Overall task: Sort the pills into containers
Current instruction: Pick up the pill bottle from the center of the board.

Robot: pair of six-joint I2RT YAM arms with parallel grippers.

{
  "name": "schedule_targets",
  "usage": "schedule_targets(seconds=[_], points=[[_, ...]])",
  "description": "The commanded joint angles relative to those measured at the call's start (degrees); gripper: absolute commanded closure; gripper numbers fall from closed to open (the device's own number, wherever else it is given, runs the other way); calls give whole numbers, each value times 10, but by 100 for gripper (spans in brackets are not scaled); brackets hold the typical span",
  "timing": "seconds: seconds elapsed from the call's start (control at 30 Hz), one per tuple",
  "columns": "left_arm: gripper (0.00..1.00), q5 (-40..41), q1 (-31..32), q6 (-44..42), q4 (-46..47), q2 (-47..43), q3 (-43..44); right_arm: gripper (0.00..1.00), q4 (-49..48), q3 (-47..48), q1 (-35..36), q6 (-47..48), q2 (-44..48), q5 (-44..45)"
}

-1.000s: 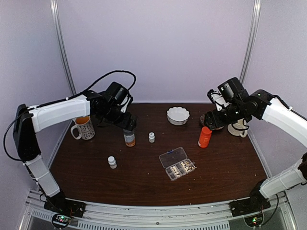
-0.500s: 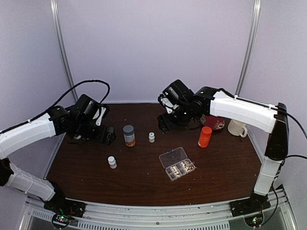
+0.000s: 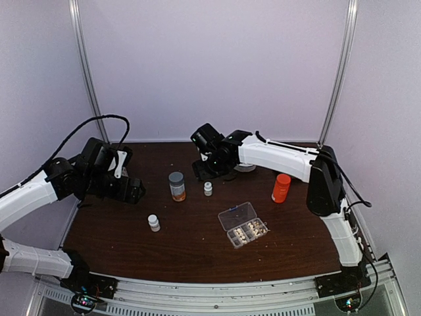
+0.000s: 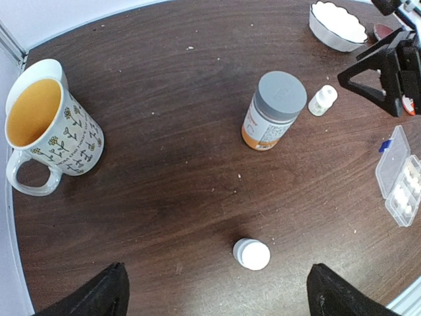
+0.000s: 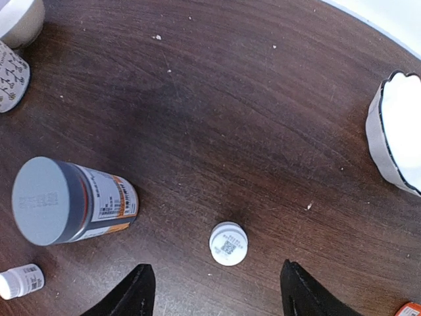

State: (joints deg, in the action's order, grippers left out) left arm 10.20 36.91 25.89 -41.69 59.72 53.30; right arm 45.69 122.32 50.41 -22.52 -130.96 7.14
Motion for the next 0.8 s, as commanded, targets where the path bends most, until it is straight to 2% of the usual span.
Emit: schedule_targets(seconds=[0.0,0.33,0.53,0.63,0.77], points=[[3,-4,-3,3,15,-9,-6,33,16,34,-7,-31,-37,14],[3,-16,-4,1,28,-8,-23,38,55,83,-19,-73,-100,24],[3,-15,-5,-2,34,-8,-31,47,67,114,-21,-85,-134,-1],[2,-15,-6,-4,36,-7,-34,54,61,114,-21,-89,-138,-5],[2,-17,-10,-7,35,-8,-36,55,63,119,-21,-89,-138,-7]])
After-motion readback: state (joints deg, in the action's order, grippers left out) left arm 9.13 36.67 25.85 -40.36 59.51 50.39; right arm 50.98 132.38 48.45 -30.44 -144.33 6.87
